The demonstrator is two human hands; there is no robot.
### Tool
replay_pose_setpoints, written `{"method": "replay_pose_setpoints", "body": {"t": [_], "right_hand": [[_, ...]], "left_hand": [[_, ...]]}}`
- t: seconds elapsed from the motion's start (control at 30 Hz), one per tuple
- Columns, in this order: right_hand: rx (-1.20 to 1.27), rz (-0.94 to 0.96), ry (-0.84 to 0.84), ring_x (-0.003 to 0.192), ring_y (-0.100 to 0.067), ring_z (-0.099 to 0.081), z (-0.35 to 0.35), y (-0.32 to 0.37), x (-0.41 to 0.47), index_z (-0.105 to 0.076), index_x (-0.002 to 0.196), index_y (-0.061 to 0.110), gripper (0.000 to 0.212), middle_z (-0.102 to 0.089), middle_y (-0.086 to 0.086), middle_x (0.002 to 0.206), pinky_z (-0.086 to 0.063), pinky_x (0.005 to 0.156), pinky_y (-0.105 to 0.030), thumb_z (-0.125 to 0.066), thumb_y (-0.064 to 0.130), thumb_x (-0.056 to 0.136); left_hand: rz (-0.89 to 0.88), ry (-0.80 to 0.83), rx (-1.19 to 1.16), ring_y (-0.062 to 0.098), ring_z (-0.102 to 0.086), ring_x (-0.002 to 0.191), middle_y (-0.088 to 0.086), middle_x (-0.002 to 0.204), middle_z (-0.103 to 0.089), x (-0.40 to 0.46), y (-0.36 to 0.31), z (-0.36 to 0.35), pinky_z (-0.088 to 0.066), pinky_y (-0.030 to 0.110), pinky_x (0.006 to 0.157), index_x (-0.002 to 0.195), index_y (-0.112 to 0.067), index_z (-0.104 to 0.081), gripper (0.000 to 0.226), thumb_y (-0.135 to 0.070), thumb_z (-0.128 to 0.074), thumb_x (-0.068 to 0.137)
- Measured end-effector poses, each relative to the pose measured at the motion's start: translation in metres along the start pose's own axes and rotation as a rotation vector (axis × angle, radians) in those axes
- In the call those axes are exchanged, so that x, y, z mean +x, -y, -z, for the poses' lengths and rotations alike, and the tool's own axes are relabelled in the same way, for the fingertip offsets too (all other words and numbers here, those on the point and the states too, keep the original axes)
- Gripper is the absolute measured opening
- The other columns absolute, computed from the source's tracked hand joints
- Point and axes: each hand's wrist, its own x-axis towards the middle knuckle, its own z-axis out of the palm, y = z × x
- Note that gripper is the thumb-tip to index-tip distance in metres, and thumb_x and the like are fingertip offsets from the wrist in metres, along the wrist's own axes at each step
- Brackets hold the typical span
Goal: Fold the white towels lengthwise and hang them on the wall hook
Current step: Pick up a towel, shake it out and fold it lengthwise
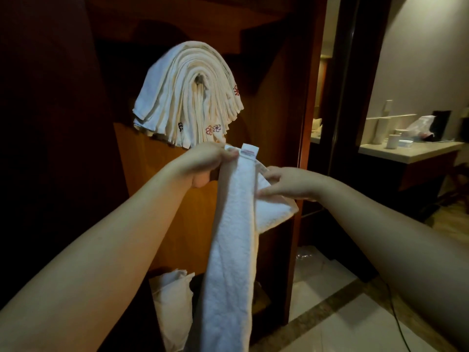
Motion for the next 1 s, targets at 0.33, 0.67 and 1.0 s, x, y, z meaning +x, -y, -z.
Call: {"method": "replay_pose_setpoints", "body": {"t": [0.33, 0.67, 1.0], "right_hand": [[-0.07, -0.02, -0.403, 0.094, -0.004, -0.053, 0.042, -0.033, -0.011, -0.065, 0.102, 0.037, 0.017, -0.058, 0.02, 0.099, -0.037, 0.072, -0.022, -0.066, 0.05, 0.091], [0.181, 0.047, -0.561, 0.096, -0.011, -0.06, 0.068, -0.028, 0.0, -0.054, 0.121, 0.029, 0.04, -0.059, 0.007, 0.107, -0.046, 0.075, -0.025, -0.077, 0.032, 0.088], [0.191, 0.088, -0.838, 0.08, -0.007, -0.057, 0.066, -0.019, 0.027, -0.05, 0.116, 0.024, 0.02, -0.058, 0.01, 0.091, -0.042, 0.061, -0.026, -0.046, 0.04, 0.105]], "left_hand": [[-0.053, -0.178, 0.044, 0.023, -0.07, 0.099, 0.009, 0.11, -0.071, 0.005, -0.007, 0.045, -0.056, 0.031, 0.079, 0.106, -0.016, -0.065, 0.01, -0.019, -0.059, 0.098], [-0.172, -0.075, -0.033, 0.021, -0.068, 0.105, 0.007, 0.116, -0.068, 0.021, -0.006, 0.057, -0.055, 0.032, 0.086, 0.115, -0.017, -0.07, 0.02, -0.022, -0.059, 0.099], [-0.256, -0.137, -0.185, 0.016, -0.073, 0.086, 0.0, 0.092, -0.076, 0.041, -0.014, 0.051, -0.059, 0.029, 0.072, 0.109, -0.017, -0.069, 0.016, -0.017, -0.056, 0.1]]}}
